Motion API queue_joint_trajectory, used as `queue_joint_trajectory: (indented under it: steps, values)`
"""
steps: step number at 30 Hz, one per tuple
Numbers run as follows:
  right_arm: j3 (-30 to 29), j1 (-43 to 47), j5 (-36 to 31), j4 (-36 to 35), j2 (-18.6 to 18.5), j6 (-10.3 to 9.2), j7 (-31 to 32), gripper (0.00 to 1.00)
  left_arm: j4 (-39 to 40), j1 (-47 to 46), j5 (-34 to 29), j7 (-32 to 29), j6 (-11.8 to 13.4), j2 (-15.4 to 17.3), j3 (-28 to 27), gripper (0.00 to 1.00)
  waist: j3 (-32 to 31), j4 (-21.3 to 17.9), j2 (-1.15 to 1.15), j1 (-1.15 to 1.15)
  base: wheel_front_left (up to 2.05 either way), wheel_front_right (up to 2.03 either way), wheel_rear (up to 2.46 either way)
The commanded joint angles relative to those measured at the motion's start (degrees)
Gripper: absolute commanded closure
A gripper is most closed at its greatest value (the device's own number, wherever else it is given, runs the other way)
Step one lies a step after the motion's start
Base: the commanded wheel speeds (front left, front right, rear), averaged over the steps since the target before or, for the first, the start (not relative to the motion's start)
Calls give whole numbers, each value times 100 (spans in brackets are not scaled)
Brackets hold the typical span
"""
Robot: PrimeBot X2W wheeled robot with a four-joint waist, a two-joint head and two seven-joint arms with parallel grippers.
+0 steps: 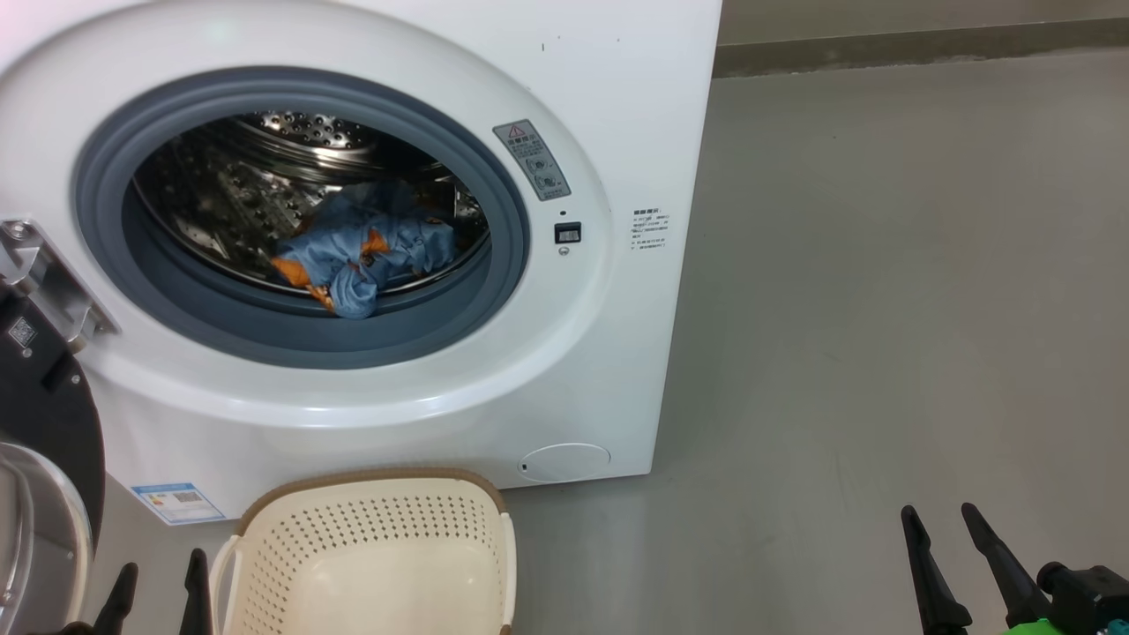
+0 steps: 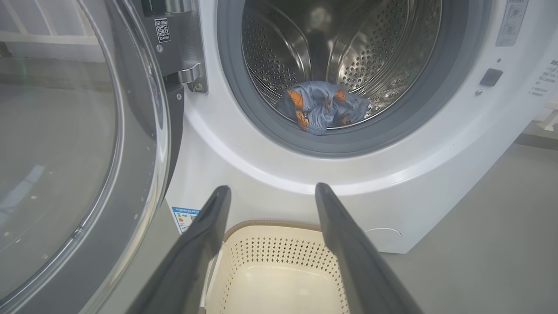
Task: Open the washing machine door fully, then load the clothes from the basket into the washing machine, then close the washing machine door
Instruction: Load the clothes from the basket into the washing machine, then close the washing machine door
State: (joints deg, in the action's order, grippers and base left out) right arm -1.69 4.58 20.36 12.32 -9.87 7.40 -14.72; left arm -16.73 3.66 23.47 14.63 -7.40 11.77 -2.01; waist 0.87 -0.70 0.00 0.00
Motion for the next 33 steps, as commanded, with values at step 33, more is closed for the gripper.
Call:
queue_joint_trajectory:
  steps: [33]
  values:
    - [97,-142,2,-188,-35,9,-28,0,365,-92,-43,37,-9,97,-136,0,95,34,0,0,-59,59,0]
